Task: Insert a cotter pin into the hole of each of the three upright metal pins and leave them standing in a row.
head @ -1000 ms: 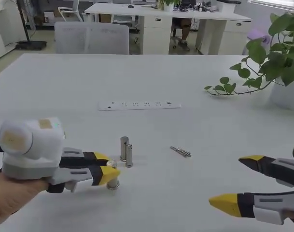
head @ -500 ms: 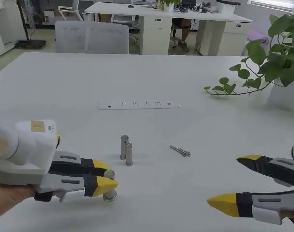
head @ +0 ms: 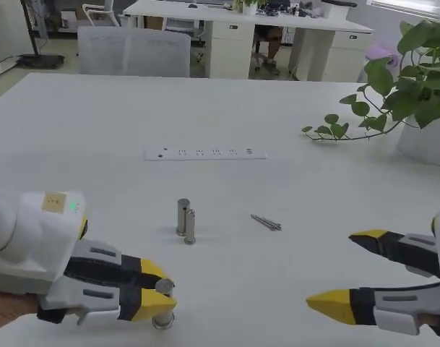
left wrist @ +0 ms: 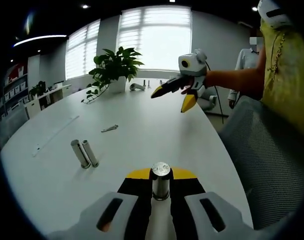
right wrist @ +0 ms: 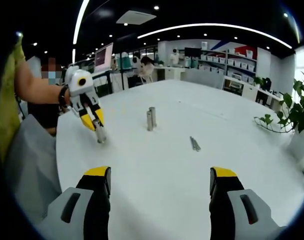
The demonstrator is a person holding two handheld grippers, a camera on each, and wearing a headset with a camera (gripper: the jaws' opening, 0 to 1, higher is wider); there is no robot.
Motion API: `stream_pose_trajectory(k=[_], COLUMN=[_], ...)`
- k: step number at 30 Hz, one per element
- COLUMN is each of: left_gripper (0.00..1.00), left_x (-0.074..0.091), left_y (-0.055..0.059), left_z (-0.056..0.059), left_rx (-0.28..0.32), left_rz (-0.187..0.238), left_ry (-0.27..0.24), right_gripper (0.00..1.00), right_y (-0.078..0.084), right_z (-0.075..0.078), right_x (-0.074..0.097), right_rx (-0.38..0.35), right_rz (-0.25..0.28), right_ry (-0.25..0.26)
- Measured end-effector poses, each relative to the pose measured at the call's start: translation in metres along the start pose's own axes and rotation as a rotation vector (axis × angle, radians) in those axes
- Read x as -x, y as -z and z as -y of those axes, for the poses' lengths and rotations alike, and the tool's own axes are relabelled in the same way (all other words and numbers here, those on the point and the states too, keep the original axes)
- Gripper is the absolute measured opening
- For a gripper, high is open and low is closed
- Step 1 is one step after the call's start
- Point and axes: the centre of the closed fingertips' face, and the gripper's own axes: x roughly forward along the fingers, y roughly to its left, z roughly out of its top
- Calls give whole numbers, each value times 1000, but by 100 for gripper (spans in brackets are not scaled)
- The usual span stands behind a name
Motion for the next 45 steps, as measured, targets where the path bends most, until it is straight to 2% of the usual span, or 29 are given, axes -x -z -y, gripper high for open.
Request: stream_pose_trajectory(k=[5, 10, 17, 23, 28, 35, 41, 45], left_gripper=[10, 10, 10, 10, 11, 12, 12, 13], left_x=[-5, -9, -10, -8, -6, -4, -4, -2], left_y=[7, 13, 15, 16, 17, 17, 17, 18], left_z=[9, 11, 3, -5, -7, -13, -16, -20], left_rx=[-8, -16, -21, -21, -36, -57, -24, 20], left_rz=[-16, -27, -27, -11, 3, 1, -1, -3], left_ry=[34, 48, 37, 34, 67, 79, 71, 51], right_gripper=[83, 83, 83, 83, 83, 83, 83, 83], right_y=[0, 1, 2, 1, 0, 0, 0, 0], right_z=[-1, -2, -1, 0, 0, 0, 0, 0], right_x=[0, 1, 2, 4, 4, 4, 3, 2], right_rx=[4, 5, 6, 8, 13, 16, 13, 12], right_rz=[-5, -9, -13, -15, -20, -22, -22, -19], right_ry=[0, 1, 5, 10, 10, 11, 9, 8])
